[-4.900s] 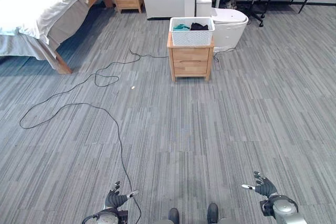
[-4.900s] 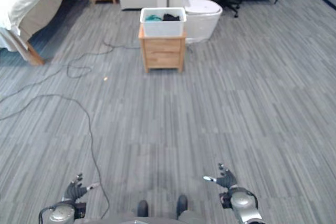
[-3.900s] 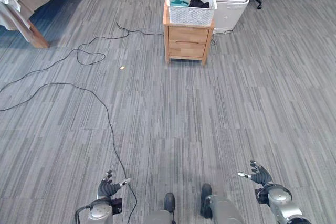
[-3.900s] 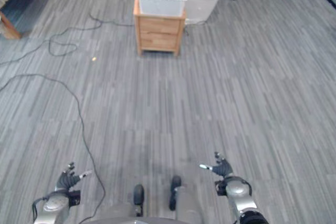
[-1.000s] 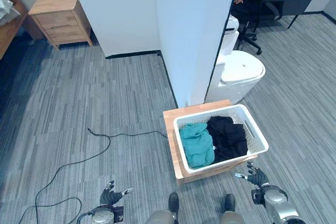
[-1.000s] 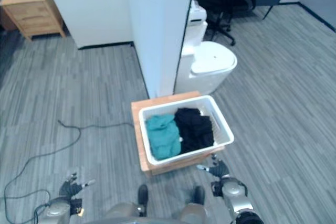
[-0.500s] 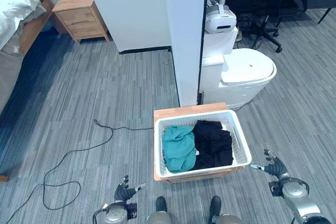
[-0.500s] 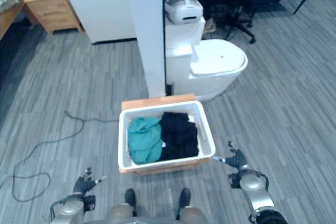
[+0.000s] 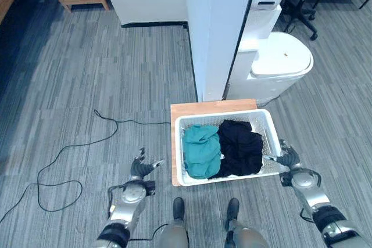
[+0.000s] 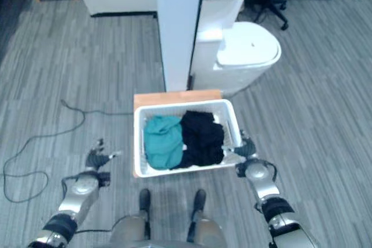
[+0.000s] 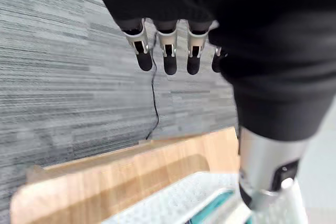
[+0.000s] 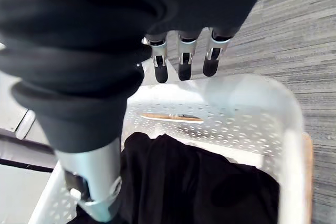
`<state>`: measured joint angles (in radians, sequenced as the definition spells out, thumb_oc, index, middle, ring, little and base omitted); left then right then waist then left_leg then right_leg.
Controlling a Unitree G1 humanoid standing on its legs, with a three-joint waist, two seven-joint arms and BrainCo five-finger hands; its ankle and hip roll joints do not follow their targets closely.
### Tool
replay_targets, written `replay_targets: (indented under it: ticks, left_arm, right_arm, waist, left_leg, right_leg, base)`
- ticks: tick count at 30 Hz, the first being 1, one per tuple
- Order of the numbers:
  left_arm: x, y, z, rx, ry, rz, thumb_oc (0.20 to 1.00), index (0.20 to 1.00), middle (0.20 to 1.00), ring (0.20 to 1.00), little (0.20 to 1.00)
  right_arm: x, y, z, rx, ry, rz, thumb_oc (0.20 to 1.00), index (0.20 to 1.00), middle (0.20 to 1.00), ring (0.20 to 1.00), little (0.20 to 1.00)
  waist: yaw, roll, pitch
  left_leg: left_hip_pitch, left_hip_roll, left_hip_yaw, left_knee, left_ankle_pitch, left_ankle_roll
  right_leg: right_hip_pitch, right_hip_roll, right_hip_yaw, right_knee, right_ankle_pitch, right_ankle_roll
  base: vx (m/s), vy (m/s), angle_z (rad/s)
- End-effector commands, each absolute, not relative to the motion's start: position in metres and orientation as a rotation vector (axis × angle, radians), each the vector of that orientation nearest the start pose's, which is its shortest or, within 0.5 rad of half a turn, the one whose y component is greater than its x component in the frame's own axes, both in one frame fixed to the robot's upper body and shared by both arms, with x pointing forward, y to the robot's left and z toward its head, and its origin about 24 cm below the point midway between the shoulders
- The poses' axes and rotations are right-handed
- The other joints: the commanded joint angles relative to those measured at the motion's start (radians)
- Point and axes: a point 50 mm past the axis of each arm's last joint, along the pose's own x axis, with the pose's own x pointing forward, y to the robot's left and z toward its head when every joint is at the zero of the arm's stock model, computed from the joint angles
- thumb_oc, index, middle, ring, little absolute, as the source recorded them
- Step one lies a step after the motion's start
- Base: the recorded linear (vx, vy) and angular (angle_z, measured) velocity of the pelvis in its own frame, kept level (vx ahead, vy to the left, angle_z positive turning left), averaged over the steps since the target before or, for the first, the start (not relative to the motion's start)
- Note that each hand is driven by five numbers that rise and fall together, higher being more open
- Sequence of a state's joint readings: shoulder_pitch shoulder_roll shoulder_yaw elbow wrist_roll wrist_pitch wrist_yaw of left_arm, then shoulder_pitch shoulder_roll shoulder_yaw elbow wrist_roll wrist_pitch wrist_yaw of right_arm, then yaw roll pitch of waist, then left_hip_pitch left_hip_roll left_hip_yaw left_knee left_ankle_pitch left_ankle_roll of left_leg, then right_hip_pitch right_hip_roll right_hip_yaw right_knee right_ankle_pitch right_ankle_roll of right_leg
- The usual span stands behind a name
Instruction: Grab the laundry basket,head to the washer,open it,put in the laundry and shut it.
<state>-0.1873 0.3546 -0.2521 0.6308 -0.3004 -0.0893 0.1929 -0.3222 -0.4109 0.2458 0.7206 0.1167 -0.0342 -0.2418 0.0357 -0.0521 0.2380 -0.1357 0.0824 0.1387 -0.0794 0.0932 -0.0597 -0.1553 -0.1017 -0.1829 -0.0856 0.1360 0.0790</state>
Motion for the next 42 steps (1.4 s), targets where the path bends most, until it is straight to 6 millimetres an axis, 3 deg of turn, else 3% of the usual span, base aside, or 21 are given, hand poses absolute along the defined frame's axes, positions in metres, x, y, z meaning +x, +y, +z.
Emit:
replay_targets:
  ticks: [1, 6, 11, 15, 16, 17, 18, 26, 30, 35, 38, 40, 42]
  left_arm:
    - [0.285, 0.192, -0.022, 0.198, 0.276, 0.108, 1.0, 1.0, 1.0, 1.0, 1.0]
    - [0.298, 0.175, -0.017, 0.233, 0.263, 0.057, 1.0, 1.0, 1.0, 1.0, 1.0]
    - [0.306, 0.163, -0.027, 0.342, 0.338, -0.016, 1.0, 1.0, 1.0, 1.0, 1.0]
    - [0.306, 0.157, -0.039, 0.396, 0.417, -0.063, 1.0, 1.0, 1.0, 1.0, 1.0]
    - [0.307, 0.155, -0.038, 0.402, 0.413, -0.078, 1.0, 1.0, 1.0, 1.0, 1.0]
    - [0.307, 0.155, -0.038, 0.402, 0.413, -0.078, 0.398, 0.398, 0.398, 0.398, 0.398]
    - [0.306, 0.151, -0.037, 0.381, 0.401, -0.089, 0.2, 0.2, 0.2, 0.2, 0.2]
    - [0.299, 0.153, -0.021, 0.208, 0.294, -0.076, 0.2, 0.2, 0.2, 0.2, 0.2]
    - [0.285, 0.158, -0.008, 0.107, 0.21, -0.081, 0.2, 0.2, 0.2, 0.2, 0.2]
    - [0.271, 0.163, -0.006, 0.049, 0.194, -0.079, 0.2, 0.2, 0.2, 0.2, 0.2]
    - [0.262, 0.163, -0.006, 0.005, 0.188, -0.073, 0.2, 0.2, 0.2, 0.2, 0.2]
    - [0.254, 0.162, -0.006, -0.03, 0.189, -0.07, 0.2, 0.2, 0.2, 0.2, 0.2]
    - [0.249, 0.159, -0.011, -0.041, 0.209, -0.091, 0.2, 0.2, 0.2, 0.2, 0.2]
  right_arm:
    - [0.314, -0.231, 0.013, -0.509, 0.225, -0.225, 1.0, 1.0, 1.0, 1.0, 1.0]
    - [0.322, -0.231, 0.013, -0.564, 0.25, -0.216, 1.0, 1.0, 1.0, 1.0, 1.0]
    - [0.328, -0.213, -0.003, -0.628, 0.361, -0.11, 1.0, 1.0, 1.0, 1.0, 1.0]
    - [0.329, -0.196, -0.016, -0.561, 0.444, -0.057, 1.0, 1.0, 1.0, 1.0, 1.0]
    - [0.33, -0.192, -0.016, -0.544, 0.445, -0.042, 0.398, 0.398, 0.398, 0.398, 0.398]
    - [0.33, -0.192, -0.016, -0.544, 0.444, -0.042, 0.2, 0.2, 0.2, 0.2, 0.2]
    - [0.329, -0.187, -0.017, -0.496, 0.439, -0.023, 0.2, 0.2, 0.2, 0.2, 0.2]
    - [0.318, -0.178, -0.007, -0.378, 0.308, 0.027, 0.2, 0.2, 0.2, 0.2, 0.2]
    - [0.294, -0.184, -0.003, -0.315, 0.232, 0.046, 0.2, 0.2, 0.2, 0.2, 0.2]
    - [0.273, -0.193, -0.003, -0.293, 0.214, 0.035, 0.2, 0.2, 0.2, 0.2, 0.2]
    - [0.264, -0.196, -0.002, -0.285, 0.2, 0.028, 0.2, 0.2, 0.2, 0.2, 0.2]
    - [0.258, -0.196, 0.001, -0.262, 0.182, 0.027, 0.2, 0.2, 0.2, 0.2, 0.2]
    - [0.252, -0.196, -0.001, -0.248, 0.188, 0.029, 0.2, 0.2, 0.2, 0.2, 0.2]
  waist:
    - [-0.011, -0.017, 0.022]
    - [-0.02, -0.019, 0.042]
    - [-0.021, -0.019, 0.077]
    - [-0.019, -0.007, 0.095]
    - [-0.018, -0.004, 0.096]
    - [-0.018, -0.004, 0.097]
    - [-0.018, 0.002, 0.097]
    - [-0.027, 0.015, 0.075]
    - [-0.046, 0.019, 0.042]
    - [-0.068, 0.025, 0.007]
    - [-0.079, 0.025, -0.011]
    - [-0.084, 0.026, -0.024]
    - [-0.098, 0.032, -0.044]
  left_leg:
    - [-0.03, -0.051, -0.031, 0.027, -0.056, 0.027]
    - [-0.053, -0.052, -0.031, 0.01, -0.038, 0.027]
    - [-0.076, -0.048, -0.032, 0.011, -0.024, 0.022]
    - [-0.089, -0.046, -0.036, 0.009, -0.01, 0.017]
    - [-0.089, -0.046, -0.037, 0.008, -0.009, 0.016]
    - [-0.089, -0.046, -0.037, 0.008, -0.009, 0.016]
    - [-0.085, -0.045, -0.041, 0.006, -0.007, 0.014]
    - [-0.037, -0.039, -0.033, 0.004, -0.021, 0.01]
    - [0.03, -0.032, -0.019, 0.041, -0.063, 0.013]
    - [0.094, -0.032, -0.016, 0.072, -0.106, 0.019]
    - [0.118, -0.047, -0.048, 0.105, -0.135, 0.026]
    - [0.117, -0.097, -0.152, 0.129, -0.157, 0.037]
    - [0.132, -0.117, -0.178, 0.116, -0.167, 0.048]
  right_leg:
    - [-0.019, 0.05, 0.031, 0.008, -0.064, 0.002]
    - [-0.054, 0.052, 0.041, 0.012, -0.053, 0.003]
    - [-0.087, 0.054, 0.048, 0.019, -0.043, 0.002]
    - [-0.1, 0.057, 0.051, 0.018, -0.04, -0.001]
    - [-0.1, 0.058, 0.051, 0.016, -0.041, -0.002]
    - [-0.099, 0.058, 0.051, 0.016, -0.041, -0.002]
    - [-0.095, 0.059, 0.052, 0.013, -0.043, -0.003]
    - [-0.051, 0.072, 0.063, 0.007, -0.064, -0.011]
    - [0.021, 0.078, 0.078, 0.014, -0.1, -0.024]
    - [0.079, 0.087, 0.105, 0.027, -0.127, -0.03]
    - [0.103, 0.091, 0.131, 0.034, -0.133, -0.034]
    - [0.101, 0.099, 0.176, 0.048, -0.128, -0.035]
    - [0.101, 0.104, 0.201, 0.049, -0.122, -0.032]
  base:
    - [-0.03, 0.008, -0.07]
    - [-0.03, -0.014, -0.14]
    - [-0.04, -0.037, -0.04]
    - [-0.03, -0.043, -0.01]
    - [-0.03, -0.037, 0.0]
    - [-0.01, -0.045, -0.01]
    - [-0.01, -0.044, -0.01]
    - [0.01, -0.044, 0.01]
    - [0.05, -0.042, -0.02]
    - [0.05, -0.009, -0.08]
    - [0.01, 0.031, -0.3]
    - [-0.06, 0.098, -0.62]
    - [-0.01, 0.107, -1.07]
